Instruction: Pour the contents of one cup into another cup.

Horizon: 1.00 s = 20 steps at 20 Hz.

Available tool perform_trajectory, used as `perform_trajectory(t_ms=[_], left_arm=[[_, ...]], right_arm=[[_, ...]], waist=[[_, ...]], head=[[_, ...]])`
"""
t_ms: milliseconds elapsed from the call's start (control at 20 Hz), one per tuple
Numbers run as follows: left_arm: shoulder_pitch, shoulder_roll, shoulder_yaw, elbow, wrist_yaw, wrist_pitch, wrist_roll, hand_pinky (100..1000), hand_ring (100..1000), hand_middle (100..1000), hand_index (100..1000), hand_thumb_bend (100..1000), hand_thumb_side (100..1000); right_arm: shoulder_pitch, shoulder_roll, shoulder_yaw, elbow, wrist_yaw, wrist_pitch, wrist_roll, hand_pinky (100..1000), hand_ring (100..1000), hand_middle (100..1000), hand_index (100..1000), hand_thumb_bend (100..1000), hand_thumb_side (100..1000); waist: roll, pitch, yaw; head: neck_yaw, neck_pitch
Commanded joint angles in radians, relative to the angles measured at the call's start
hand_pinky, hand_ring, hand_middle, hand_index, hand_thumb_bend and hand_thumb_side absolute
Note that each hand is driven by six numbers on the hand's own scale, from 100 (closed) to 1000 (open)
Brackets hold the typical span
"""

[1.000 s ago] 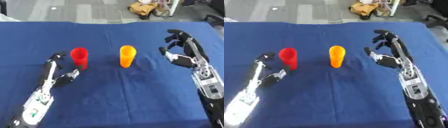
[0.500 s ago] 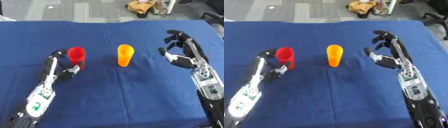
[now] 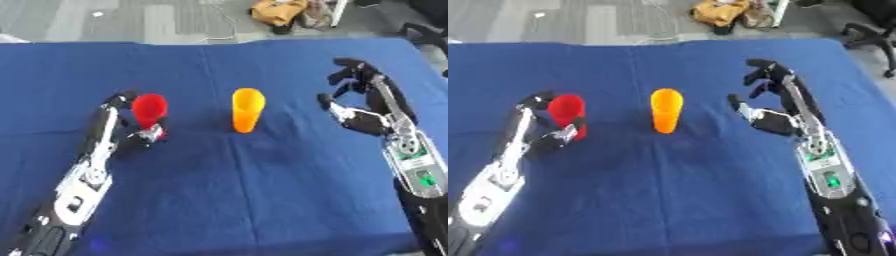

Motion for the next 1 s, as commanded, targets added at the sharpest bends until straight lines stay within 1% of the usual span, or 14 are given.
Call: perform_trajectory(t_ms=[50, 700, 800, 1000], left_arm=[[-0.022, 0.000, -0.003, -0.006, -0.011, -0.004, -0.008, 560, 767, 743, 880, 545, 559], [-0.029, -0.006, -0.006, 0.016, -0.013, -0.015, -0.017, 542, 754, 727, 868, 533, 568], [-0.030, -0.007, -0.007, 0.018, -0.013, -0.017, -0.018, 525, 741, 712, 859, 514, 561], [-0.029, -0.009, -0.008, 0.022, -0.013, -0.021, -0.025, 464, 690, 668, 842, 452, 520]], right_arm=[[-0.016, -0.013, -0.001, -0.016, -0.003, -0.001, 0.003, 496, 717, 531, 841, 421, 343], [-0.018, -0.008, -0.003, -0.015, -0.002, -0.002, 0.004, 496, 717, 530, 841, 418, 344], [-0.018, -0.007, -0.003, -0.015, -0.002, -0.002, 0.004, 496, 717, 530, 841, 414, 347], [-0.017, -0.005, -0.004, -0.015, -0.002, -0.002, 0.003, 496, 717, 529, 841, 413, 347]], waist=[[0.002, -0.011, -0.004], [-0.001, -0.001, -0.011], [-0.002, 0.000, -0.012], [-0.004, 0.001, -0.011]], head=[[0.001, -0.002], [-0.006, -0.001], [-0.007, 0.000], [-0.008, 0.000]])
